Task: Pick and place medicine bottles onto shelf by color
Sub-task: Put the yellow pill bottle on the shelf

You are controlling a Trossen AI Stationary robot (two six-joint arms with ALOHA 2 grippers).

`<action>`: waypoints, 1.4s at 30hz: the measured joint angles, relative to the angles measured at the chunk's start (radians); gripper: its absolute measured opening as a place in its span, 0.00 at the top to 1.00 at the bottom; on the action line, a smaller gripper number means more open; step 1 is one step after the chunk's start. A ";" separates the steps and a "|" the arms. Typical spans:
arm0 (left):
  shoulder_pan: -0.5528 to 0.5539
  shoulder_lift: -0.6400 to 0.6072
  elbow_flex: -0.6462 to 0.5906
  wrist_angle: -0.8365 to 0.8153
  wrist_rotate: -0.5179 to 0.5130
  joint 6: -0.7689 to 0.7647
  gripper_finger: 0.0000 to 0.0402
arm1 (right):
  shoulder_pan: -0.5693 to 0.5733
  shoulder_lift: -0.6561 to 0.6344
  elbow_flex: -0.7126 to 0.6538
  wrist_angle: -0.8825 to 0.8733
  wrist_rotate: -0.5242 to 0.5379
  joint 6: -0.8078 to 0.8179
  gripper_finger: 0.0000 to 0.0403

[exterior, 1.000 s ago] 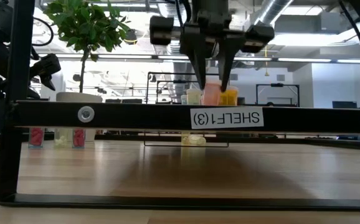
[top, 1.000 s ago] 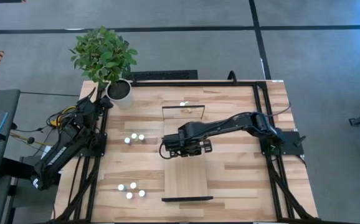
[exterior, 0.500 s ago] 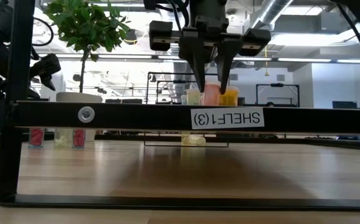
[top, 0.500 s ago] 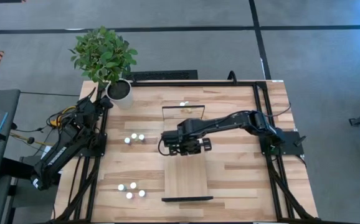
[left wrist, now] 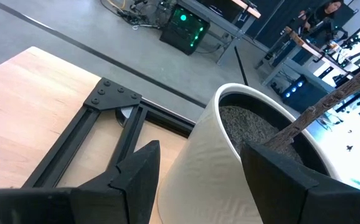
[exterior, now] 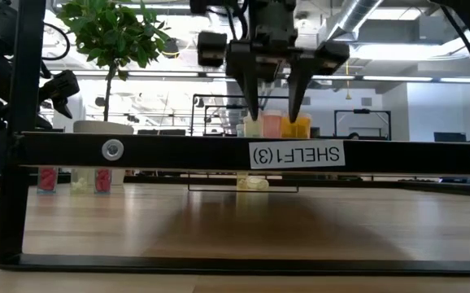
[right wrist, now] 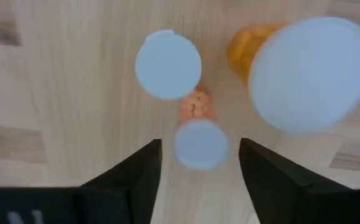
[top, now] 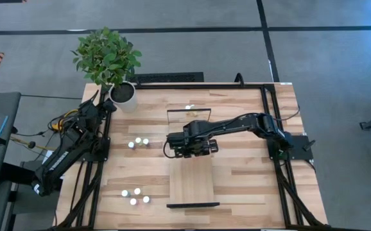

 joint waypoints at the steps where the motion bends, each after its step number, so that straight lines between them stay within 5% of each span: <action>1: 0.000 0.000 0.000 0.000 0.000 0.000 0.48 | 0.000 -0.002 0.013 -0.015 0.000 0.004 0.39; 11: 0.000 0.000 0.000 0.000 0.002 0.000 0.48 | -0.003 -0.017 0.277 -0.204 0.040 0.005 0.38; 19: 0.000 0.000 0.000 0.000 0.006 0.000 0.48 | -0.086 -0.082 0.328 -0.202 0.097 0.007 0.38; 30: 0.000 0.000 0.000 0.000 0.005 0.000 0.48 | -0.242 -0.196 0.315 -0.202 0.091 0.009 0.38; 42: 0.000 0.000 0.000 0.000 0.004 0.000 0.48 | -0.427 -0.321 0.040 -0.205 0.140 -0.133 0.38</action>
